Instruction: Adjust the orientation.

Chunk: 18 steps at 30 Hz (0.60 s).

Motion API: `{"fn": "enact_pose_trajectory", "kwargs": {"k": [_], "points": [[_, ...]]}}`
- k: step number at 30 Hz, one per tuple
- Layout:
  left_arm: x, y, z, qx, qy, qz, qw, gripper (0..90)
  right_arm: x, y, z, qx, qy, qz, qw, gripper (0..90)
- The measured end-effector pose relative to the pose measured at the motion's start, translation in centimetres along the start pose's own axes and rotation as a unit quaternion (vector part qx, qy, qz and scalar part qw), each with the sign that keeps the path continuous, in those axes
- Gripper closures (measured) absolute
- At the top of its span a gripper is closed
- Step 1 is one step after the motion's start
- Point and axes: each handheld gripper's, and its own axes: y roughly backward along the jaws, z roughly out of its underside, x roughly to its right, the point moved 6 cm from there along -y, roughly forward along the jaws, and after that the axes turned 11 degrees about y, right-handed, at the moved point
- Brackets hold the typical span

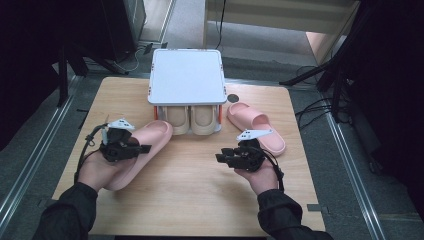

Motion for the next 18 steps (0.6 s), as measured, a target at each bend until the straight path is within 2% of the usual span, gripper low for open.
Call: {"fn": "enact_pose_trajectory", "kwargs": {"k": [2,9,11,18], "points": [[0.9,-0.7,0.1,-0.008,-0.008,0.007,0.9999,82.9,-0.1,-0.1,-0.1,-0.001,-0.001,-0.004,1.0,65.4],[3.2,-2.0,0.0,-0.001,-0.025,0.009,0.9996,81.3,-0.3,-0.4,0.0,-0.005,-0.003,-0.007,1.0,65.8],[3.7,-2.3,0.2,-0.005,-0.035,0.004,0.9994,81.6,-0.4,-0.6,0.0,-0.008,-0.001,-0.008,0.9999,65.7],[5.1,-2.7,1.2,-0.02,-0.056,0.008,0.9982,82.9,-1.0,-1.0,0.1,-0.011,0.004,-0.011,0.9999,65.7]]}}
